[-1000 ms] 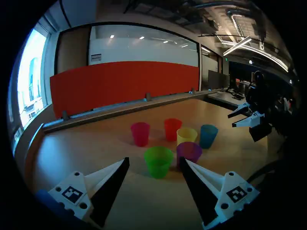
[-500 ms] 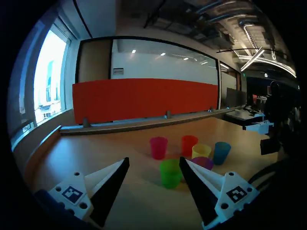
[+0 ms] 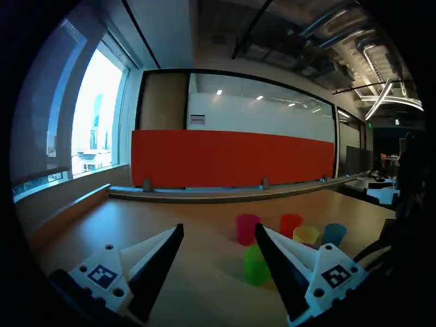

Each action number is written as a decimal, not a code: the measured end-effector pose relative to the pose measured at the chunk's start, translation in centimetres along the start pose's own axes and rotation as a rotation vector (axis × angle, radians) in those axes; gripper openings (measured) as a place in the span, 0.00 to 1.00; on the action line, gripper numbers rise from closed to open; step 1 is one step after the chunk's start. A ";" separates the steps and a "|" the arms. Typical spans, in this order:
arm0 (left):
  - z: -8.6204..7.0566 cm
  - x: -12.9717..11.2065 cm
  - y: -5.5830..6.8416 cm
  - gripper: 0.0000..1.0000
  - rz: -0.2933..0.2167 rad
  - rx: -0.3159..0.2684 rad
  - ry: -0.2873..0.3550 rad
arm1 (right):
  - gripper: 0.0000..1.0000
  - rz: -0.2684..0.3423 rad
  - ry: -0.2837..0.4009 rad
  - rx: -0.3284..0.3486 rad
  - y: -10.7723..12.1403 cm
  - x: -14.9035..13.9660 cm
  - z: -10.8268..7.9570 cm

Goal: Pour water

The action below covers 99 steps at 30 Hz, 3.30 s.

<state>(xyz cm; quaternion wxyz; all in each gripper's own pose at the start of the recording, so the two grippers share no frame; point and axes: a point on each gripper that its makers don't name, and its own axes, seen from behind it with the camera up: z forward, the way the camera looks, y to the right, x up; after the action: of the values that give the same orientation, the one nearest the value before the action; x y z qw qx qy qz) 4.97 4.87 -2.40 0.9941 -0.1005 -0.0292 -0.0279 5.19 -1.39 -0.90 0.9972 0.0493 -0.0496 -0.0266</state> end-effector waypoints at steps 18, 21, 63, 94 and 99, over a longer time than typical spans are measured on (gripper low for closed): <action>0.5 1.3 0.5 0.97 -0.013 0.072 0.062 | 0.99 0.019 0.081 -0.074 0.6 2.6 -0.4; 0.5 1.3 0.4 0.97 -0.015 0.081 0.075 | 1.00 0.025 0.083 -0.079 0.8 2.9 -0.5; 1.1 -5.2 -4.1 0.97 0.057 0.152 0.082 | 1.00 0.032 0.034 -0.130 1.0 2.3 -0.6; 1.4 -5.9 -4.5 0.97 0.032 0.164 0.059 | 1.00 0.013 0.055 -0.110 0.2 2.7 -1.2; 1.1 -5.8 -4.5 0.97 0.033 0.166 0.059 | 0.99 0.001 0.071 -0.103 0.2 2.5 -1.4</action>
<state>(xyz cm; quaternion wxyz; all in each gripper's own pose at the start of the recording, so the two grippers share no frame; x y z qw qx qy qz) -1.19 0.96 -0.76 0.9998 -0.0175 -0.0006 -0.0118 7.84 -1.24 -1.99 0.9996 -0.0013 -0.0128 -0.0268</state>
